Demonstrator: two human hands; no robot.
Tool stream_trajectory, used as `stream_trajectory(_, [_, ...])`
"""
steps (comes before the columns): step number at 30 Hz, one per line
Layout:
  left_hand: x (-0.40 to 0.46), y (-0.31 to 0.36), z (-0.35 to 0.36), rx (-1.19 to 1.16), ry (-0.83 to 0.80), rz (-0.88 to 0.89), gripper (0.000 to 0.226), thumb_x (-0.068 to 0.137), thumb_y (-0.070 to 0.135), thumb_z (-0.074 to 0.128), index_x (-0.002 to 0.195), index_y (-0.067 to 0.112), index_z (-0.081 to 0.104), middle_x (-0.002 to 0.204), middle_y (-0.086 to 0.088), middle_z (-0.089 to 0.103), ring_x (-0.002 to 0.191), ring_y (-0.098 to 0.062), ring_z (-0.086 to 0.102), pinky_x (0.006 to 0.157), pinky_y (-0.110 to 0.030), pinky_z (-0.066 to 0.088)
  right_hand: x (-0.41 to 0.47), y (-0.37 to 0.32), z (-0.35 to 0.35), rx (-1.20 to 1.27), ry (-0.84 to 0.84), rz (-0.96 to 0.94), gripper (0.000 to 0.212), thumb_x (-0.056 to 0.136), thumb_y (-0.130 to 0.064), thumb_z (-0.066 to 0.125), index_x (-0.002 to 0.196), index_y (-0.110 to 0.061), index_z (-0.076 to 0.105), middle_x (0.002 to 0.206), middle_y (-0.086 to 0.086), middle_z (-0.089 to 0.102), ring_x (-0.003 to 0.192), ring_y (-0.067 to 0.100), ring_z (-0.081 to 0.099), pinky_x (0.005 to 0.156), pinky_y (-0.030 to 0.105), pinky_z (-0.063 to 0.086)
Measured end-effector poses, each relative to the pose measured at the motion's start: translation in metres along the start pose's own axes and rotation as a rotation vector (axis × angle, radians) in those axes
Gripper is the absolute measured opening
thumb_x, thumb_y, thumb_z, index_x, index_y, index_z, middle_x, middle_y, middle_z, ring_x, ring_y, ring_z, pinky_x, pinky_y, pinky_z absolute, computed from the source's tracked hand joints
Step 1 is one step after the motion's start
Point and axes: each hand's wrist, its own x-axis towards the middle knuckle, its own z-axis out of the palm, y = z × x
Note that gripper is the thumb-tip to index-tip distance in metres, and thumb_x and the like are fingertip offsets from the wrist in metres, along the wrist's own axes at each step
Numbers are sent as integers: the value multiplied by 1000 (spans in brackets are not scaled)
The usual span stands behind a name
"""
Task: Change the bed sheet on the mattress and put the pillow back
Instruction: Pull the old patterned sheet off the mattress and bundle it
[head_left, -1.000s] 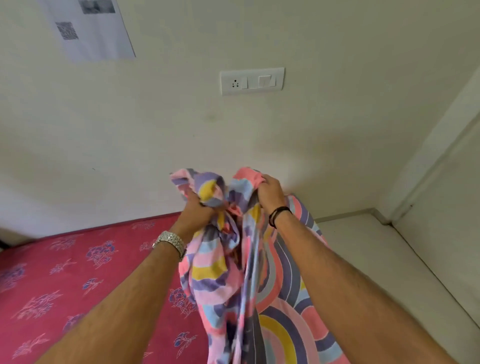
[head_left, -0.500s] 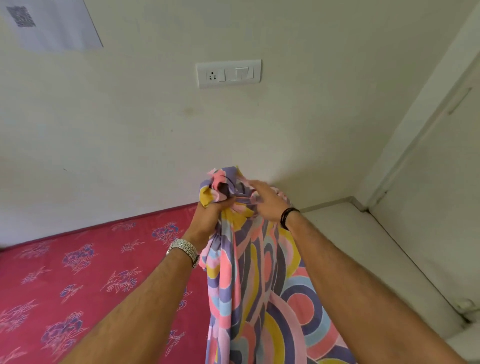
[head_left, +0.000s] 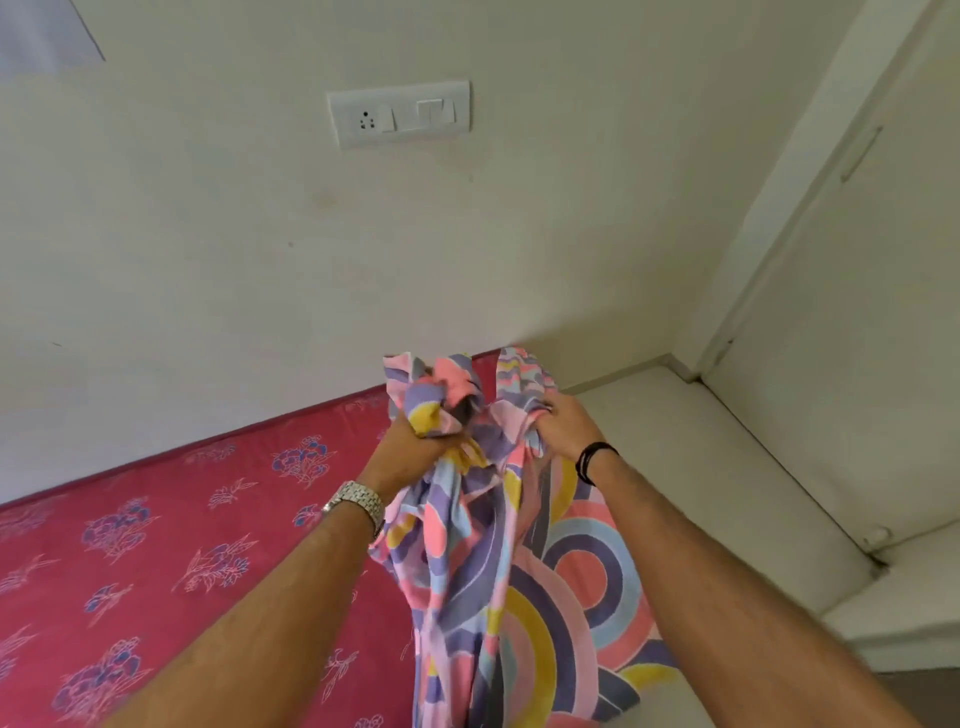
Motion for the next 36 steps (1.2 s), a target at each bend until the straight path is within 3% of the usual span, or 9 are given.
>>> stream_trajectory(4, [-13,8,51,90,-347,63,40,74,33,91,104,14,75,103,-5,77,101,-28,73,91,-52,59,-29,-28,4,90,-50,-102,16,75,-25,67,86,-25,55,90,0,69,87,22,67,81,41,55])
stream_trajectory(10, [-22,13,74,-90,-126,129,20,88,7,75,108,11,73,104,-12,76,100,-23,73,90,-51,59,-60,-37,-47,330,-320,-104,38,91,15,55,115,-10,71,101,0,74,90,13,71,72,22,57])
stream_trajectory(17, [-40,41,57,-368,-243,-228,23,86,8,71,103,-6,75,109,-25,74,93,-37,72,89,-44,60,-68,19,-20,-463,-310,-92,50,92,-7,60,140,-11,50,134,18,59,124,37,57,88,33,46])
stream_trajectory(20, [-51,41,37,-434,-259,-281,15,86,8,68,95,4,80,105,-19,76,89,-31,73,83,-37,60,-75,46,-3,-684,-287,13,50,96,-26,61,144,-19,50,160,9,33,147,37,31,114,46,33])
stream_trajectory(23, [-59,29,21,-447,-144,-181,27,92,13,68,115,0,73,116,-23,73,102,-41,71,93,-47,59,-76,66,12,-411,-301,119,10,99,-29,57,104,-25,66,99,5,67,89,27,64,75,34,48])
stream_trajectory(25, [-60,16,17,-357,-5,-84,34,91,23,74,117,0,71,115,-26,72,107,-47,68,98,-57,55,-74,76,14,-274,-186,137,18,100,-27,54,83,-23,60,67,-1,56,59,19,51,61,33,43])
stream_trajectory(28, [-68,2,24,-183,33,-28,35,88,30,80,112,6,74,109,-18,76,104,-38,72,95,-57,56,-84,52,15,-50,-106,93,25,94,-38,63,83,-16,62,67,-2,60,60,17,53,58,31,44])
stream_trajectory(31, [-83,-8,46,21,-254,47,33,88,23,81,120,16,73,116,-3,76,111,-22,71,99,-45,57,-114,18,20,-58,-80,-43,28,87,-40,65,107,-21,61,102,1,69,87,21,63,75,37,49])
stream_trajectory(36, [-108,-26,69,218,-600,-1,43,82,34,87,114,10,73,113,-8,75,107,-29,71,95,-45,58,-171,18,5,22,-301,33,15,92,-7,58,95,-12,45,75,8,49,60,19,44,57,36,38])
